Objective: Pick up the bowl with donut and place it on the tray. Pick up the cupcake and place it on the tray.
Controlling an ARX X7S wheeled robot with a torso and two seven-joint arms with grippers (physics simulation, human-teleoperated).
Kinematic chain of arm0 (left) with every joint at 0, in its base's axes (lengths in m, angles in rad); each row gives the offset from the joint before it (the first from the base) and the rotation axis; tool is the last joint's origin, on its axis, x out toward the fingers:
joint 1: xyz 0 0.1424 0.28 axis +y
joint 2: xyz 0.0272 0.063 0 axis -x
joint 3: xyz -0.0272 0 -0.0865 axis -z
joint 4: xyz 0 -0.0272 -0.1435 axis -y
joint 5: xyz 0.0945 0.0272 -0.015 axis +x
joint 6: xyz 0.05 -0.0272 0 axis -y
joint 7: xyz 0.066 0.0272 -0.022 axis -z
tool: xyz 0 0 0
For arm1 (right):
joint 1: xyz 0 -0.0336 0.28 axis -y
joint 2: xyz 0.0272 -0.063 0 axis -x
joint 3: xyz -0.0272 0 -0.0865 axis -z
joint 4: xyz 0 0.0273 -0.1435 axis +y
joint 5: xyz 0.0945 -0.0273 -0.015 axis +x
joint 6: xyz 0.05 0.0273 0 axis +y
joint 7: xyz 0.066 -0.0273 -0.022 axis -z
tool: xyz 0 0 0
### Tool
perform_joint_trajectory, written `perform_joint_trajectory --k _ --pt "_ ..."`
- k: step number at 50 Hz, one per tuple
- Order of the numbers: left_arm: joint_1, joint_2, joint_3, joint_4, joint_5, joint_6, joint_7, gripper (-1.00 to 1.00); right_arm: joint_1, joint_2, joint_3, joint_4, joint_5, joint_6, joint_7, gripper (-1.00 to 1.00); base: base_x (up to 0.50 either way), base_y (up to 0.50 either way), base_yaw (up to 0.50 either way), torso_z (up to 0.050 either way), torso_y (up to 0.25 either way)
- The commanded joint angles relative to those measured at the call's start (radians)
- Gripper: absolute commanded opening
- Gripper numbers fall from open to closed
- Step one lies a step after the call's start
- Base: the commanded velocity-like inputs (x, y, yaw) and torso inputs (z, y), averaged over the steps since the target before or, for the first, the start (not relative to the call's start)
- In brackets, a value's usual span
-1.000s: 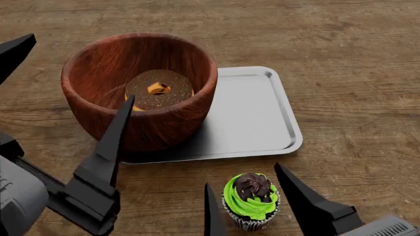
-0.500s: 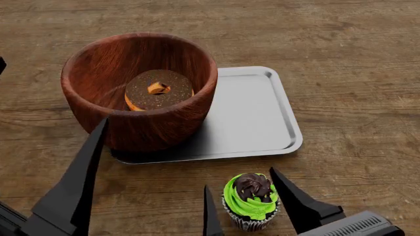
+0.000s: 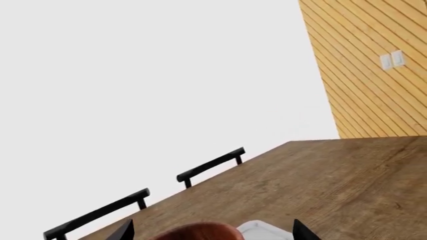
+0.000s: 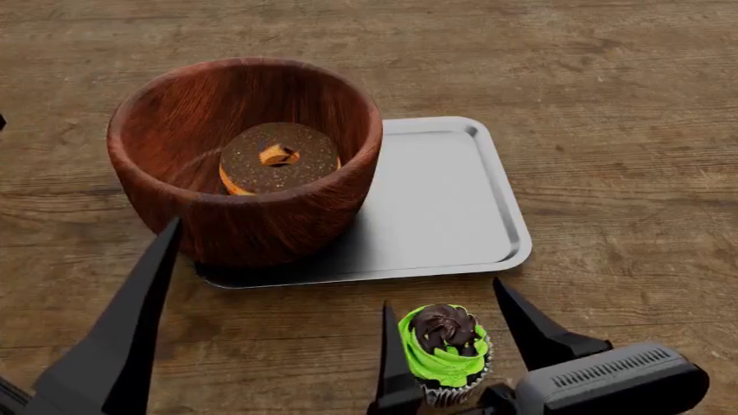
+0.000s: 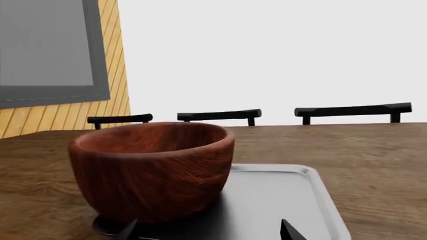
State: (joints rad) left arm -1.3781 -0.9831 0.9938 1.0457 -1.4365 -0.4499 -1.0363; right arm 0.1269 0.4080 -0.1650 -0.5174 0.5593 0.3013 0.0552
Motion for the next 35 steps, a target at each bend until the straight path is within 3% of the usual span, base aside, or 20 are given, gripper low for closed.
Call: perform_joint_trajectory --k 1,9,16,35 --pt "-0.207 -0.070 0.360 0.001 0.083 0.212 -0.023 1.00 0.027 -0.017 -0.005 0.083 -0.003 -0.016 -0.015 1.00 0.00 0.00 0.00 0.000 0.000" --pt "-0.325 -0.083 0.554 0.001 0.127 0.310 -0.044 1.00 0.010 -0.027 -0.012 0.129 -0.011 -0.048 -0.033 1.00 0.00 0.00 0.00 0.000 0.000" --pt "-0.372 -0.094 0.640 0.000 0.152 0.358 -0.048 1.00 -0.002 -0.027 -0.035 0.142 -0.017 -0.059 -0.056 1.00 0.00 0.00 0.00 0.000 0.000" --pt "-0.370 -0.100 0.682 -0.004 0.183 0.387 -0.046 1.00 -0.015 -0.029 -0.038 0.205 -0.018 -0.087 -0.075 1.00 0.00 0.00 0.00 0.000 0.000"
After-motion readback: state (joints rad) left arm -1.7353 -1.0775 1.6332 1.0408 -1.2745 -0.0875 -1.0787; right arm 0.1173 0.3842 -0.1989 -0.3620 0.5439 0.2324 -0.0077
